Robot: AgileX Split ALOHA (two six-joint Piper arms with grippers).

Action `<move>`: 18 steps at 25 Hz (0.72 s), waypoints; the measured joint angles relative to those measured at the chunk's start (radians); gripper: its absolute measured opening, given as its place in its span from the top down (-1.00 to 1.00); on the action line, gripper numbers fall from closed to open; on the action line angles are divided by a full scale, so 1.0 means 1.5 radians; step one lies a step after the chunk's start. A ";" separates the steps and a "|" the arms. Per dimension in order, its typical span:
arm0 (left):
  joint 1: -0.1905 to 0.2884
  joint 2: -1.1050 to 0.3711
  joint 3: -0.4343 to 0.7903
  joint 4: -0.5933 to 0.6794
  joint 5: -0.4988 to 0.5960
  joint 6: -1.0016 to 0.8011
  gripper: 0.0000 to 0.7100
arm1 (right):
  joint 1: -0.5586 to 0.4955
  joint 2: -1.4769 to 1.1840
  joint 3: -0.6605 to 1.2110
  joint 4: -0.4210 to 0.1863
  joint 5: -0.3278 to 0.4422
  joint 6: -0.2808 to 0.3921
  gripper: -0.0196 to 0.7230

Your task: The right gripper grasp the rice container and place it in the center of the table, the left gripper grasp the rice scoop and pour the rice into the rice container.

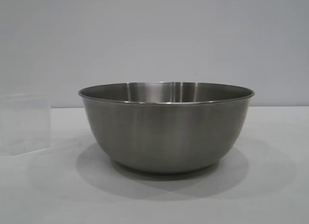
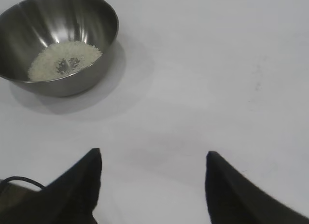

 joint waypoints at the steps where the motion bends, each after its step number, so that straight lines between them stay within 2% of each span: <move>1: 0.000 0.000 0.000 0.000 -0.001 0.000 0.37 | 0.000 0.000 0.000 0.005 0.000 -0.012 -0.22; 14: 0.000 0.000 0.000 0.000 -0.004 0.000 0.37 | 0.000 0.000 0.000 0.012 0.000 -0.022 -0.22; 18: 0.000 0.000 0.000 0.000 -0.004 0.000 0.37 | 0.000 0.000 0.000 0.043 0.000 -0.052 -0.22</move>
